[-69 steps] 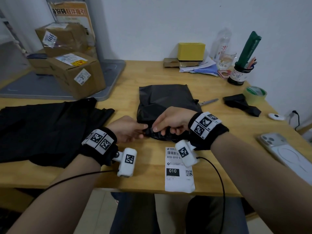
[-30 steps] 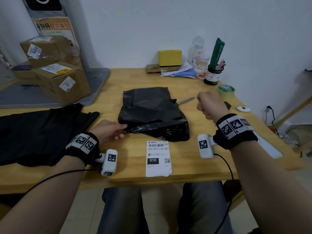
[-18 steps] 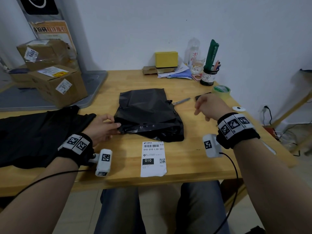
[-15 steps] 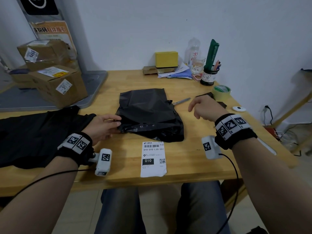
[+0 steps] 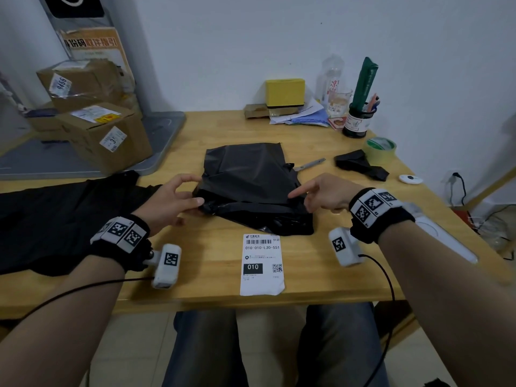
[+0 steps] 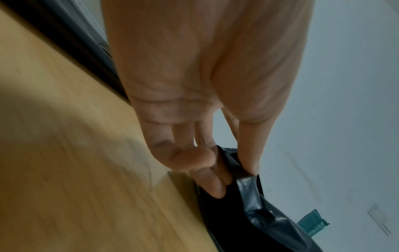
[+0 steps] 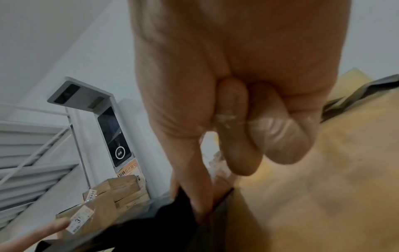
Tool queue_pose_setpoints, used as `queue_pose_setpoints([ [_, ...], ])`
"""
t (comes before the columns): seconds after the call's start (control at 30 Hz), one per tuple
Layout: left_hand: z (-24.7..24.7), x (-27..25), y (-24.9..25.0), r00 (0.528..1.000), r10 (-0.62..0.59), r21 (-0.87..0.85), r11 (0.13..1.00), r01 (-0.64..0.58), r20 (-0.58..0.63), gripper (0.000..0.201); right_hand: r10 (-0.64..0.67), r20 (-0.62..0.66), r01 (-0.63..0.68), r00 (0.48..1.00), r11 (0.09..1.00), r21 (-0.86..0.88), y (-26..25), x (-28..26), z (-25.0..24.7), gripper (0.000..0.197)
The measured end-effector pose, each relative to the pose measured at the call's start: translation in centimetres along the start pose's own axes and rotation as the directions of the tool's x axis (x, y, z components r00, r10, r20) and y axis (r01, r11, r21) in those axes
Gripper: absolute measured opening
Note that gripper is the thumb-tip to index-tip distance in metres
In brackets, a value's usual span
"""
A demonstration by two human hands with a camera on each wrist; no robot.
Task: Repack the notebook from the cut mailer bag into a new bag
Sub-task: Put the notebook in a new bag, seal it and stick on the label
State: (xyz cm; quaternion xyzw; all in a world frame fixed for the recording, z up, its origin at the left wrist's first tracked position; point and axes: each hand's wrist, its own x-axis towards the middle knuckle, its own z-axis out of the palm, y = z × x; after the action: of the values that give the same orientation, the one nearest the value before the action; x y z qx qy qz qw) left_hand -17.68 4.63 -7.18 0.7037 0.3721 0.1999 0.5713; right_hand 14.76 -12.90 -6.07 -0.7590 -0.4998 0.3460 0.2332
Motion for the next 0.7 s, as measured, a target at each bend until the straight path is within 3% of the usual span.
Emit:
queue_pose_setpoints([
  [0.17, -0.2, 0.2, 0.1, 0.997, -0.075, 0.051, 0.996, 0.073, 0.028, 0.023, -0.024, 0.023, 0.025, 0.999, 0.998, -0.057, 0.4, 0.3, 0.7, 0.034],
  [0.37, -0.6, 0.5, 0.0, 0.986, -0.154, 0.018, 0.988, 0.153, 0.058, 0.029, 0.038, -0.060, -0.041, 0.997, 0.998, -0.051, 0.2, 0.7, 1.0, 0.011],
  [0.63, -1.5, 1.2, 0.4, 0.955, -0.267, 0.034, 0.964, 0.265, 0.126, 0.044, 0.074, -0.034, -0.076, 0.997, 0.995, -0.069, 0.0, 1.0, 1.2, 0.029],
  [0.7, -1.8, 1.2, 0.4, 0.957, -0.263, 0.073, 0.964, 0.256, 0.124, 0.039, 0.101, -0.035, -0.104, 0.994, 0.991, -0.079, -0.1, 0.9, 0.9, 0.030],
])
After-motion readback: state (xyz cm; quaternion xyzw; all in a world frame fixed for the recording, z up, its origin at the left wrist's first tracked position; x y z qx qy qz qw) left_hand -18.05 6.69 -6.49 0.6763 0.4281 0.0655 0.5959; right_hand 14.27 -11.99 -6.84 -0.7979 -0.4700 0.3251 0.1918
